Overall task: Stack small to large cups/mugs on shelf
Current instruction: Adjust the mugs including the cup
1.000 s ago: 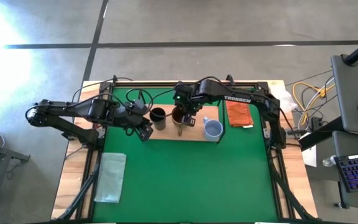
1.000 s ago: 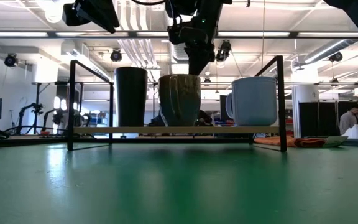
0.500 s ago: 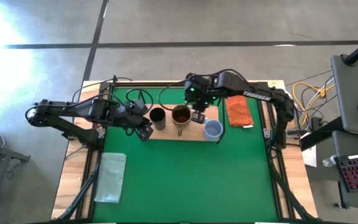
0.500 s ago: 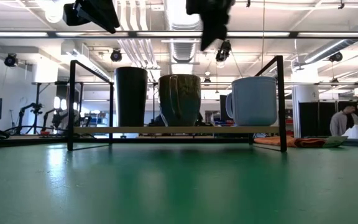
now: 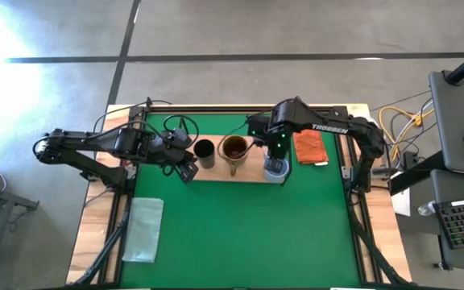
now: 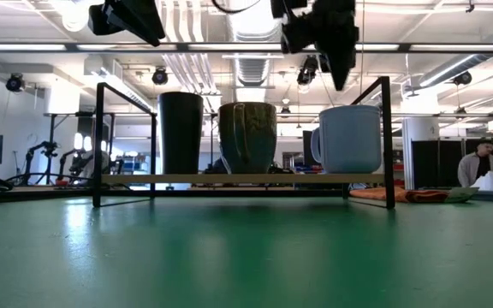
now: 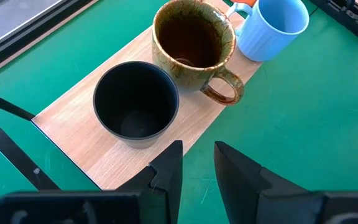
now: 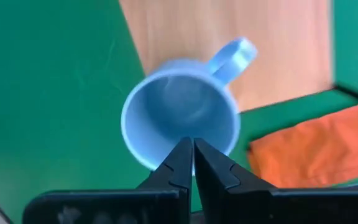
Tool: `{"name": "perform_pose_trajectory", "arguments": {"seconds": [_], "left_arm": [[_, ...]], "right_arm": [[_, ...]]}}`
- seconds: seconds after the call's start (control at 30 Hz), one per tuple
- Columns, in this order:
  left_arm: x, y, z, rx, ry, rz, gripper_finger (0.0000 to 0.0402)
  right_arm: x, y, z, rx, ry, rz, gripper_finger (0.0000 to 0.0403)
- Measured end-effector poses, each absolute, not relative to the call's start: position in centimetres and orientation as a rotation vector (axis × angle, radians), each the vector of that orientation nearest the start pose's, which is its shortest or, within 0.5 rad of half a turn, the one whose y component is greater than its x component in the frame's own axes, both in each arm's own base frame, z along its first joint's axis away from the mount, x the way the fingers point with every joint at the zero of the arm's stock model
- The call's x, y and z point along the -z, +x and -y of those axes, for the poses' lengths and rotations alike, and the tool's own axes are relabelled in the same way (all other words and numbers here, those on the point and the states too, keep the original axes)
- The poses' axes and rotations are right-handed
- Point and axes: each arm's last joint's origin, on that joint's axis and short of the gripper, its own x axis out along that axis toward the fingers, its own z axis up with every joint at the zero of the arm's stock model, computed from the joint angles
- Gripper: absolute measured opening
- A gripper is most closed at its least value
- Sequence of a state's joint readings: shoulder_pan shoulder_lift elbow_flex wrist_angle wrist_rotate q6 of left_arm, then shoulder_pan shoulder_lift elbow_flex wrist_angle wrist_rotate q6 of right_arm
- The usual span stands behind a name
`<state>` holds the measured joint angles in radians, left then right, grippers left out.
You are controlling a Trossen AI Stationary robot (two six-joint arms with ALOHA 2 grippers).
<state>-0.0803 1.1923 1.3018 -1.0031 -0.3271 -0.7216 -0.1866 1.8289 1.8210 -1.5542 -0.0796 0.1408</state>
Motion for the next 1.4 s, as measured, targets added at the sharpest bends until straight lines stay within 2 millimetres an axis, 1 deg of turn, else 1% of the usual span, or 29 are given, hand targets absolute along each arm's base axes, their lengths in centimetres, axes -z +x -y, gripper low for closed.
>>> {"name": "perform_pose_trajectory", "arguments": {"seconds": [0.13, 0.3, 0.6, 0.8, 0.9, 1.03, 1.23, 1.4], "left_arm": [[-36.1, 21.9, 0.8, -0.529, -0.488, -0.747, 0.0077], [-36.1, 21.9, 0.8, -0.528, -0.485, -0.748, 0.0077], [-36.1, 21.9, 0.8, -0.529, -0.487, -0.748, 0.0077], [-36.1, 21.9, 0.8, -0.530, -0.489, -0.748, 0.0077], [-36.1, 21.9, 0.8, -0.530, -0.489, -0.748, 0.0077], [-36.1, 21.9, 0.8, -0.529, -0.487, -0.748, 0.0077], [-36.1, 21.9, 0.8, -0.520, -0.467, -0.753, 0.0077], [-36.1, 21.9, 0.9, -0.503, -0.446, -0.763, 0.0077]], "right_arm": [[-30.3, 32.7, 5.5, 0.188, 0.372, -1.566, 0.0009], [-29.2, 33.4, 5.1, 0.183, 0.395, -1.498, 0.0009], [-28.6, 34.1, 4.6, 0.157, 0.393, -1.443, 0.0009], [-28.6, 34.2, 3.7, 0.115, 0.395, -1.452, 0.0012], [-28.6, 34.2, 2.9, 0.090, 0.411, -1.454, 0.0027], [-28.6, 34.3, 2.2, 0.093, 0.422, -1.458, 0.0058], [-28.6, 34.4, 1.8, 0.156, 0.394, -1.448, 0.0103], [-28.6, 34.4, 1.8, 0.200, 0.408, -1.442, 0.0126]]}}
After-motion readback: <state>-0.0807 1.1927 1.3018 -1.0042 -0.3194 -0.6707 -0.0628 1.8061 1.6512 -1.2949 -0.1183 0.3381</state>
